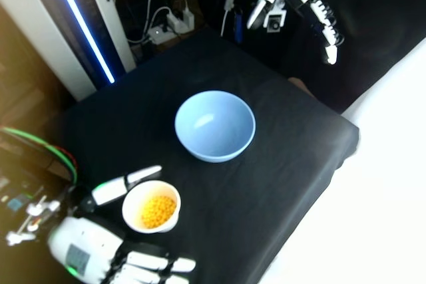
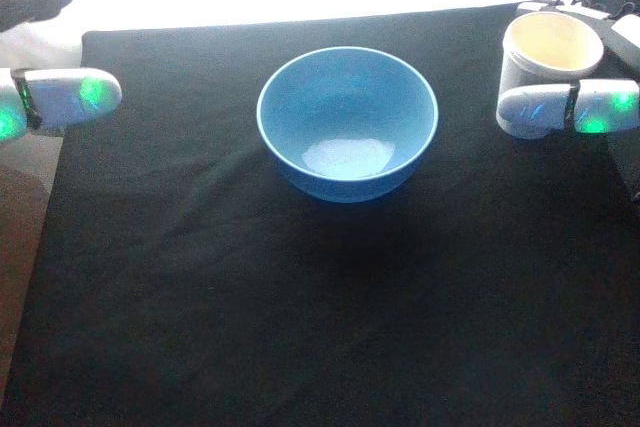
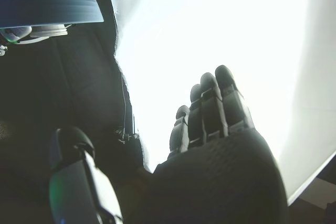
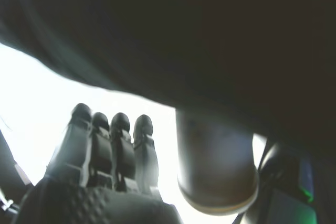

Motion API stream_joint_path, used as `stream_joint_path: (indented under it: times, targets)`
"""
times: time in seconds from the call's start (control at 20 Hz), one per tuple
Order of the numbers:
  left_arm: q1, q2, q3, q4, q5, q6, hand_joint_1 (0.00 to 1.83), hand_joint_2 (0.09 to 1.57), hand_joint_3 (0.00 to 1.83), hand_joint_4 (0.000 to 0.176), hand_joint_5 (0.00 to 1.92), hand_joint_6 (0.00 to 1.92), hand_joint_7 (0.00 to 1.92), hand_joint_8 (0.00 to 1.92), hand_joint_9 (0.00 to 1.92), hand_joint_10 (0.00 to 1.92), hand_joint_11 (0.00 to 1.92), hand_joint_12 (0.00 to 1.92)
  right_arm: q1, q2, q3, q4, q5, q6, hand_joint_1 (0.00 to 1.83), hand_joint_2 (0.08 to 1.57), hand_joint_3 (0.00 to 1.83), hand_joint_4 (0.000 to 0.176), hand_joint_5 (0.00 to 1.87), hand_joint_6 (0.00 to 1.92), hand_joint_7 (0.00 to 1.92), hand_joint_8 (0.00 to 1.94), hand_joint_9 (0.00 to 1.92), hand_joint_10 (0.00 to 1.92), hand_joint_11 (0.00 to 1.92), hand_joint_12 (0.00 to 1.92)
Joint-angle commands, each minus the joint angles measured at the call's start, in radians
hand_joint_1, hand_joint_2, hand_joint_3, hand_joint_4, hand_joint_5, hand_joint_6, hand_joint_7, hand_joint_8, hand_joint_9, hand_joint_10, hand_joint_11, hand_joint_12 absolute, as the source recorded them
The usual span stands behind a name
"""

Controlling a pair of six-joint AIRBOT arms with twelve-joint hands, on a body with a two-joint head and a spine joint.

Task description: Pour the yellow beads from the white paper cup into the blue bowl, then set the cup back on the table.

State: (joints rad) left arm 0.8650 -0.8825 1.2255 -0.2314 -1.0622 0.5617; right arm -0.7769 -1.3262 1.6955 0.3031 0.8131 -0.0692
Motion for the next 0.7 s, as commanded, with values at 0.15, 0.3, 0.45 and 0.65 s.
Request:
stream_joint_path:
  times: [0.15, 0.3, 0.45, 0.65]
  targets:
    - [-0.011, 0.001, 0.010, -0.019, -0.115, -0.006, 0.46, 0.79, 0.00, 0.105, 0.06, 0.00, 0.24, 0.00, 0.32, 0.01, 0.19, 0.36, 0.020, 0.003, 0.008, 0.010, 0.120, 0.018, 0.68, 0.56, 0.00, 0.000, 0.39, 0.00, 0.29, 0.00, 0.09, 0.02, 0.00, 0.80]
    - [-0.011, -0.002, 0.012, -0.019, -0.112, -0.006, 0.45, 0.78, 0.00, 0.118, 0.07, 0.00, 0.26, 0.01, 0.33, 0.01, 0.19, 0.37, 0.025, 0.002, 0.008, 0.001, 0.121, 0.021, 0.69, 0.54, 0.00, 0.000, 0.44, 0.00, 0.16, 0.01, 0.01, 0.00, 0.00, 0.02]
    - [-0.011, -0.004, 0.012, -0.018, -0.110, -0.006, 0.45, 0.80, 0.00, 0.107, 0.07, 0.00, 0.26, 0.01, 0.34, 0.01, 0.21, 0.38, 0.027, 0.002, 0.009, -0.003, 0.121, 0.022, 0.67, 0.53, 0.00, 0.000, 0.51, 0.02, 0.14, 0.00, 0.00, 0.00, 0.00, 0.00]
    - [-0.011, -0.005, 0.013, -0.018, -0.108, -0.006, 0.43, 0.79, 0.00, 0.108, 0.07, 0.00, 0.26, 0.00, 0.35, 0.01, 0.20, 0.37, 0.028, 0.002, 0.010, -0.007, 0.121, 0.026, 0.71, 0.60, 0.00, 0.000, 0.65, 0.00, 0.14, 0.00, 0.12, 0.00, 0.02, 0.49]
